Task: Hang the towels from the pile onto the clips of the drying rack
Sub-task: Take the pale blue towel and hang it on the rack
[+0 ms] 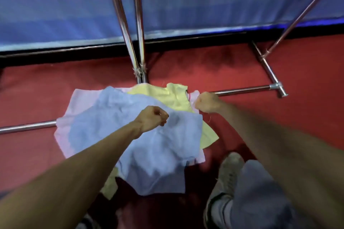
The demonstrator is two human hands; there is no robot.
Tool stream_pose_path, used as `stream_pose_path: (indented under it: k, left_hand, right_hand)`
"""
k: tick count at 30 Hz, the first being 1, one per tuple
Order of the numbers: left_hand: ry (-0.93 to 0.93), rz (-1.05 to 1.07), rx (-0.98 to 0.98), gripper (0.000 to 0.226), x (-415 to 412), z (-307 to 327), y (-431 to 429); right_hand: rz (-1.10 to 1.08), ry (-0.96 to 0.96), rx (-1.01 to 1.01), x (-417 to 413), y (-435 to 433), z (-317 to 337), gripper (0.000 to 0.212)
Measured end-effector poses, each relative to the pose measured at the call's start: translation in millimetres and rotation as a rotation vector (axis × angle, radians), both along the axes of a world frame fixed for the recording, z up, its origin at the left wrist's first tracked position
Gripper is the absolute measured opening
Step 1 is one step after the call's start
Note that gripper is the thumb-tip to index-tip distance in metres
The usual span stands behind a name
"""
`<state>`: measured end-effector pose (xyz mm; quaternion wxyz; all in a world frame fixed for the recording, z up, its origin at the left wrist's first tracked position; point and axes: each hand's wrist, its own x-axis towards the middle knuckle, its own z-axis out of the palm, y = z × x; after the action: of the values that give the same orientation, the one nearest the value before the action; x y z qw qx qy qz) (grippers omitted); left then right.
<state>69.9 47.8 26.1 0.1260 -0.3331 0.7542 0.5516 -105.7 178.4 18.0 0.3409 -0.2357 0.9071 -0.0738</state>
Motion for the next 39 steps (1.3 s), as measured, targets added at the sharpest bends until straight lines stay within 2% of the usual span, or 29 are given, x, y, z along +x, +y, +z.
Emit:
stream_pose_path:
  k: [2, 4, 7, 9, 15, 17, 19, 20, 22, 24, 25, 27, 29, 31, 34, 37, 39]
  left_hand:
    - [-0.052, 0.037, 0.056, 0.017, -3, -26, 4]
    - [-0.096, 0.029, 0.084, 0.015, -11, -42, 7]
    - [-0.126, -0.001, 0.081, 0.018, -22, -53, 8]
    - [-0.143, -0.028, 0.07, 0.02, -28, -58, 9]
    - [-0.164, -0.083, 0.049, 0.024, -28, -64, 9]
    - [-0.139, -0.049, 0.068, 0.023, -26, -57, 3]
    - [-0.096, 0.01, 0.095, 0.022, -24, -42, -4]
    - [-0.076, 0.023, 0.094, 0.022, -22, -33, -9]
    - [-0.046, -0.002, 0.066, 0.019, -19, -11, -17]
    - [-0.032, -0.11, -0.04, 0.018, -13, 14, -26]
    - [-0.028, -0.215, -0.158, 0.021, -10, 29, -31]
    - [0.005, -0.434, -0.405, 0.035, -1, 60, -42]
    - [0.049, -0.498, -0.506, 0.048, 10, 94, -54]
    - [0.127, -0.432, -0.485, 0.058, 21, 126, -66]
    - [0.25, -0.293, -0.329, 0.067, 36, 174, -78]
    - [0.358, -0.219, -0.238, 0.094, 48, 210, -84]
    - [0.438, -0.132, -0.164, 0.099, 54, 224, -89]
  right_hand:
    - [-0.155, -0.081, -0.01, -1, 9, -41, 0.027]
    - [-0.29, -0.114, 0.016, 2, 18, -71, 0.009]
    - [-0.468, -0.109, 0.037, 11, 22, -110, 0.045]
    - [-0.56, -0.09, 0.036, 14, 23, -129, 0.046]
    - [-0.748, -0.073, -0.058, 11, 18, -133, 0.042]
    - [-0.767, -0.146, -0.075, 15, 19, -125, 0.049]
    - [-0.771, -0.305, -0.153, 19, 18, -113, 0.053]
    - [-0.747, -0.368, -0.202, 22, 15, -102, 0.046]
    - [-0.61, -0.383, -0.294, 27, 5, -73, 0.014]
    - [-0.463, -0.395, -0.406, 34, -8, -32, 0.017]
    - [-0.388, -0.382, -0.463, 38, -15, -13, 0.016]
    - [-0.169, -0.358, -0.522, 49, -27, 34, 0.011]
    - [-0.012, -0.332, -0.576, 61, -39, 79, 0.009]
    - [0.1, -0.261, -0.637, 69, -51, 119, 0.02]
    - [0.235, -0.158, -0.694, 81, -69, 175, 0.029]
    - [0.384, -0.087, -0.754, 98, -82, 219, 0.028]
    - [0.41, -0.067, -0.824, 105, -86, 232, 0.025]
